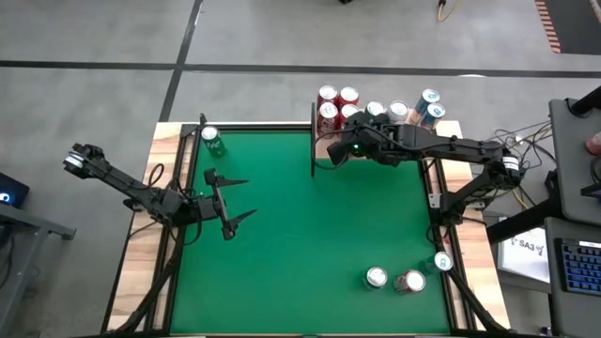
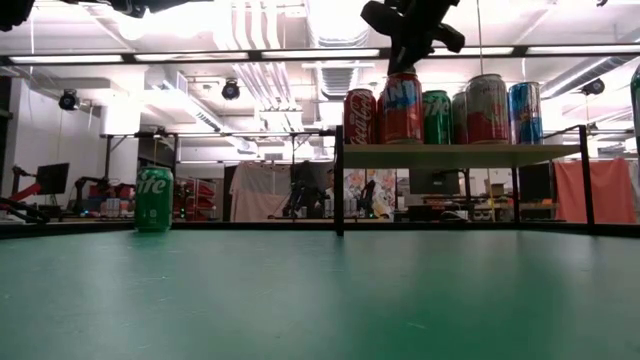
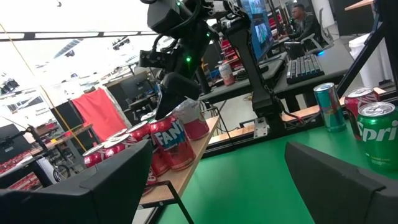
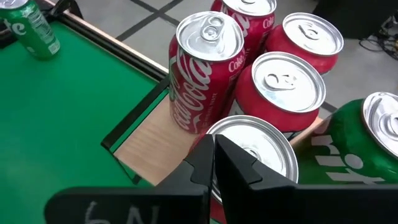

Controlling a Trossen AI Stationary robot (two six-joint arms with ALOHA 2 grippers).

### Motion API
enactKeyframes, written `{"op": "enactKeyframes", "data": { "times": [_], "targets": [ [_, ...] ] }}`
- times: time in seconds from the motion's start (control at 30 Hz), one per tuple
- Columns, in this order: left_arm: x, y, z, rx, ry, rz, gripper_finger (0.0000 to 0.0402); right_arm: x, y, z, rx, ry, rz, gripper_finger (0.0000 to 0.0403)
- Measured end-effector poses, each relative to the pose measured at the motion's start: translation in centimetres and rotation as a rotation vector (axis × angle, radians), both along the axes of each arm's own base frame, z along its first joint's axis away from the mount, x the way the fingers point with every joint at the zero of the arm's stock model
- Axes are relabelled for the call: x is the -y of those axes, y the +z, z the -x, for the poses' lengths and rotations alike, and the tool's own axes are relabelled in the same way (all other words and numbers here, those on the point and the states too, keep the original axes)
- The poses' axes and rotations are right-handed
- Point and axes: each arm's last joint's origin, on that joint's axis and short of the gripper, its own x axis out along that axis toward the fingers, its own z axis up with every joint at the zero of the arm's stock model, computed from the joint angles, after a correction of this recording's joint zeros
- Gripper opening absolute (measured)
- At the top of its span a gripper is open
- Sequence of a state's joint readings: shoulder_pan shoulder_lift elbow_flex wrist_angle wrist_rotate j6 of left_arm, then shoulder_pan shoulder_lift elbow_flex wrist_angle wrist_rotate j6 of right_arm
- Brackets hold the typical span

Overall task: Place canned beverage on shelf
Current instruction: Put the red soda can on the shelf aligned with the other red soda cans

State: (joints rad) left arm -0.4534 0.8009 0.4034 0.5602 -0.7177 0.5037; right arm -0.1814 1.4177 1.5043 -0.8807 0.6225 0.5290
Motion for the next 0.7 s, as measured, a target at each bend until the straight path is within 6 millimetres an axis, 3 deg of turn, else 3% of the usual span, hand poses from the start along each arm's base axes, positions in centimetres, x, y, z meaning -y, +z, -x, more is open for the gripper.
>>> {"op": "enactKeyframes", "data": {
  "times": [0.7],
  "targets": [
    [0.00, -0.01, 0.00, -0.001, 0.000, -0.001, 0.0351, -0.19, 0.11, 0.11, -0.031, 0.084, -0.019, 0.0009]
  ]
}}
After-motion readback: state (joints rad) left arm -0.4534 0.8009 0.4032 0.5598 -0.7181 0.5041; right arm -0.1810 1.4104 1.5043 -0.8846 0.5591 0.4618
